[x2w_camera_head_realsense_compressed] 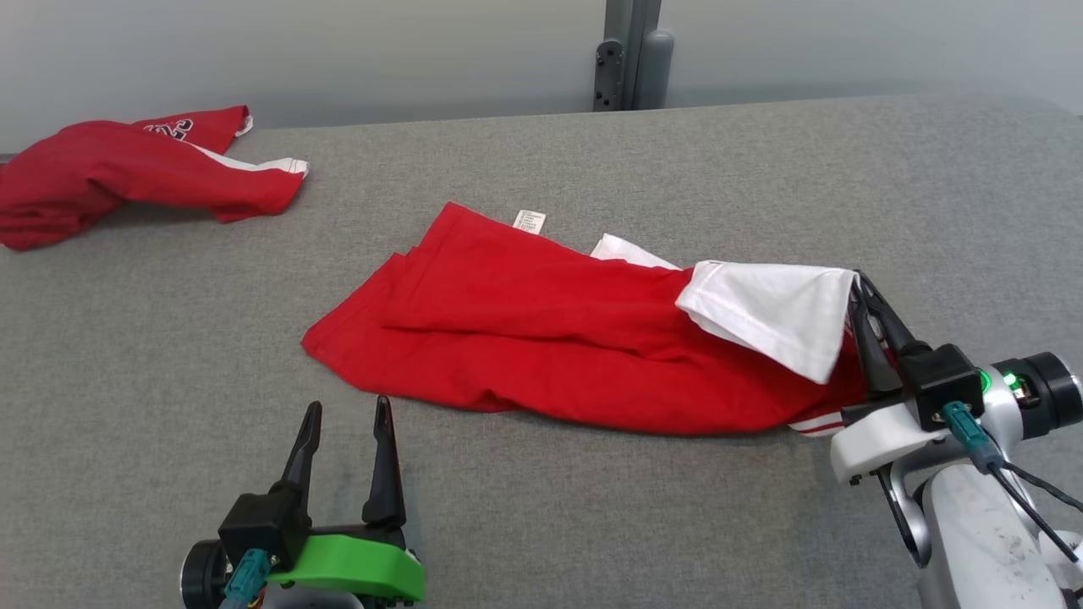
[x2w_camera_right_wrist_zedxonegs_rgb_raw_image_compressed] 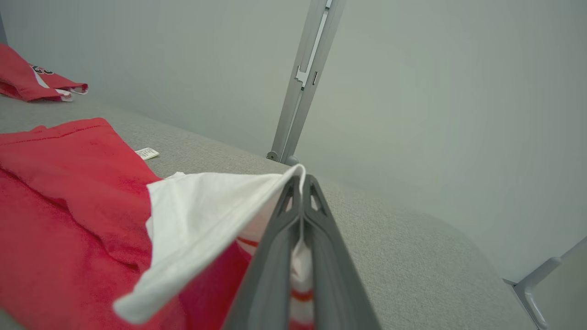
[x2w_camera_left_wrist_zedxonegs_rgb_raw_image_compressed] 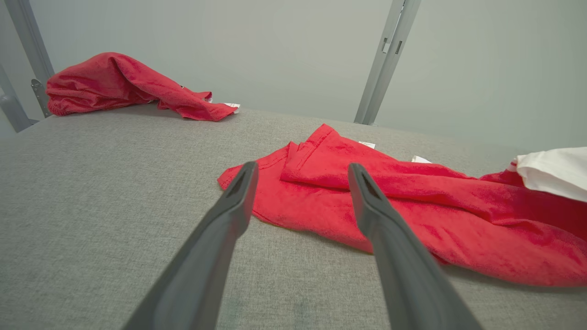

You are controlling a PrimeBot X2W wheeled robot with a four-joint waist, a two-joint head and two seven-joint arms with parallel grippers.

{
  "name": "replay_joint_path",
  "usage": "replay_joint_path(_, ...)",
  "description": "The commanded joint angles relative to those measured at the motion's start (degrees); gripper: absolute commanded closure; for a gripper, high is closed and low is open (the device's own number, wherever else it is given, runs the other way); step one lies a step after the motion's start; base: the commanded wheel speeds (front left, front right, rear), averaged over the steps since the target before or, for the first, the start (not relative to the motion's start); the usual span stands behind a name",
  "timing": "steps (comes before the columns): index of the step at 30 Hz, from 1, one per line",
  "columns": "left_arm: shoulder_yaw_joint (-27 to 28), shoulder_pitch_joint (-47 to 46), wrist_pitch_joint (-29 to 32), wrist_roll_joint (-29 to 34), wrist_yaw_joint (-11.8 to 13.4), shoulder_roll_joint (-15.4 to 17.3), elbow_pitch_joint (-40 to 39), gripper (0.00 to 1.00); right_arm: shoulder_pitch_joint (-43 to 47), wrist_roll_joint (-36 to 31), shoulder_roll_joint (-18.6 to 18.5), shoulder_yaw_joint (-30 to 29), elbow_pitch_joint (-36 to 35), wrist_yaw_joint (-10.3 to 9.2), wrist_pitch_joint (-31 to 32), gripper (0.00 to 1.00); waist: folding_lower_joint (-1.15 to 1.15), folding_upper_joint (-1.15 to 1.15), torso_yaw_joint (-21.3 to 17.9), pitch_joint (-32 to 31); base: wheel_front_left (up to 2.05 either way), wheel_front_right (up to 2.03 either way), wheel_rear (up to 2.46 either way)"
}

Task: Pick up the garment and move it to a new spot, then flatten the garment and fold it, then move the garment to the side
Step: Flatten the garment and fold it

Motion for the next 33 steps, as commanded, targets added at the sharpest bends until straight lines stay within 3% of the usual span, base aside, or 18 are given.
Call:
replay_joint_path(1, -0.1, -0.6, 0.0, 0.2, 0.1, 0.1, 0.0, 0.00, 1.8, 0.5, -0.6, 0.3, -1.9, -0.01, -0.2, 1.00, 0.00, 0.00, -1.0, -0.2, 0.00, 0.00, 0.00)
replay_joint_path(6, 0.0, -0.5, 0.0, 0.4, 0.3, 0.1, 0.0, 0.00, 7.6, 1.1, -4.2, 6.7, -8.3, -0.02, -0.2, 1.00, 0.00, 0.00, -2.8, -0.4, 0.00, 0.00, 0.00)
replay_joint_path(12, 0.6, -0.9, 0.0, 0.8, -0.2, 0.1, 0.4, 0.00, 14.7, 3.3, -6.5, 12.7, -7.4, -0.02, -0.2, 1.00, 0.00, 0.00, -4.6, -0.3, 0.00, 0.00, 0.00)
replay_joint_path(26, 0.7, -0.1, 0.0, 1.2, -0.5, 0.1, 0.6, 0.00, 18.7, 7.2, -7.0, 12.7, 1.7, -0.02, -0.2, 0.98, 0.00, 0.00, -5.8, -1.1, 0.00, 0.00, 0.00)
replay_joint_path(28, 0.6, 0.2, 0.0, 1.1, -0.5, 0.1, 0.6, 0.00, 19.1, 7.2, -6.9, 12.0, 1.7, -0.02, -0.2, 0.25, 0.00, 0.00, -5.8, -1.4, 0.00, 0.00, 0.00)
replay_joint_path(29, 0.6, 0.3, 0.0, 1.1, -0.5, 0.1, 0.6, 0.00, 19.3, 7.3, -7.0, 11.7, 1.6, -0.02, -0.2, 0.00, 0.00, 0.00, -5.8, -1.6, 0.00, 0.00, 0.00)
replay_joint_path(33, 0.9, 1.2, 0.0, 0.8, -0.3, 0.1, 0.6, 0.00, 21.1, 7.6, -7.8, 9.8, -0.4, -0.02, -0.2, 0.00, 0.00, 0.00, -6.0, -2.5, 0.00, 0.00, 0.00)
